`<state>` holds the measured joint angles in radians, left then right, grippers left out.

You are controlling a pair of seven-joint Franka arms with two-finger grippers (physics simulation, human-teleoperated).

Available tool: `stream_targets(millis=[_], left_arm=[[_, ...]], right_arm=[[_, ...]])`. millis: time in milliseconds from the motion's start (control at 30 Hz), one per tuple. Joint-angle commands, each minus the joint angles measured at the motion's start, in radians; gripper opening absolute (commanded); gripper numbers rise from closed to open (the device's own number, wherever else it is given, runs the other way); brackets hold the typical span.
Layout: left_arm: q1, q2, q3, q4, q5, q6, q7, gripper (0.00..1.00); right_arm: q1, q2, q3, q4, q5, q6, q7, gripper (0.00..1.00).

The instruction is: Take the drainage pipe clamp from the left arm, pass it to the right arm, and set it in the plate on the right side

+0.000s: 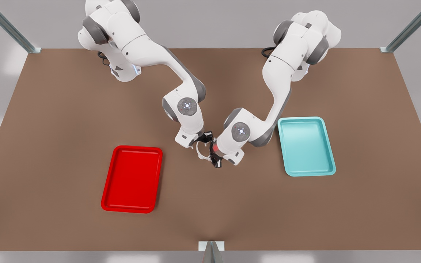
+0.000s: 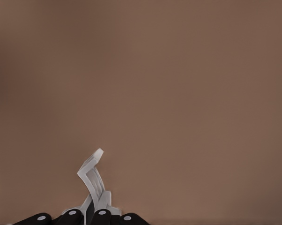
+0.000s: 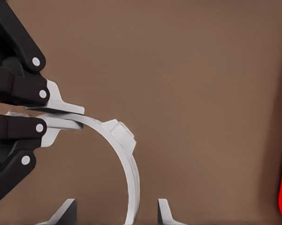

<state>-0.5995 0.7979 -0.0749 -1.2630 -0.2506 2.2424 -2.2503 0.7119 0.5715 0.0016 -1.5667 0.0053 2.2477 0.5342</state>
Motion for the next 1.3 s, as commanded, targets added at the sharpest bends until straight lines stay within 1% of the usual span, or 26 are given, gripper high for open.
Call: stream_targets(millis=[0,533,633,667,733,833,933,1067,1100,1133,1267], left_arm=[[-0.002,0.0,0.0,0.0,0.002,0.002,-0.066,0.21],[-0.008,-0.002,0.0,0.002,0.002,0.0,-0.066,0.21],[-0.008,-0.002,0.0,0.0,0.002,0.0,-0.066,0.21],[-0.008,-0.002,0.0,0.0,0.001,0.0,-0.066,0.21],[-0.008,-0.002,0.0,0.0,0.002,0.0,-0.066,0.21],[-0.008,-0.003,0.0,0.0,0.001,-0.001,-0.066,0.21],[-0.008,-0.005,0.0,0.002,0.002,-0.009,-0.066,0.21],[-0.008,-0.003,0.0,0.001,0.004,-0.009,-0.066,0.21],[-0.008,-0.005,0.0,0.002,0.005,-0.009,-0.065,0.32],[-0.008,-0.003,0.0,0.002,0.007,-0.009,-0.065,1.0],[-0.003,-0.014,0.001,0.002,0.005,-0.023,-0.066,1.0]], right_arm=[[0.0,-0.001,0.0,0.001,0.001,0.003,0.015,0.71],[-0.009,-0.007,0.0,-0.033,0.001,-0.005,0.009,0.7],[-0.011,-0.005,0.0,-0.035,0.002,-0.005,0.009,0.69],[-0.011,-0.005,0.0,-0.035,0.001,-0.005,0.009,0.6],[-0.011,-0.004,0.0,-0.035,0.002,-0.005,-0.005,0.46],[-0.012,-0.004,0.0,-0.035,0.002,-0.005,-0.005,0.37],[-0.014,-0.002,0.0,-0.033,0.001,0.0,-0.005,0.21],[-0.015,-0.001,0.0,-0.027,0.001,0.0,-0.003,0.21],[-0.015,-0.001,0.0,-0.026,0.002,0.0,-0.003,0.21],[-0.015,-0.001,0.0,-0.026,0.002,0.0,-0.002,0.21],[-0.017,-0.002,0.0,-0.021,0.002,0.0,-0.002,0.21]])
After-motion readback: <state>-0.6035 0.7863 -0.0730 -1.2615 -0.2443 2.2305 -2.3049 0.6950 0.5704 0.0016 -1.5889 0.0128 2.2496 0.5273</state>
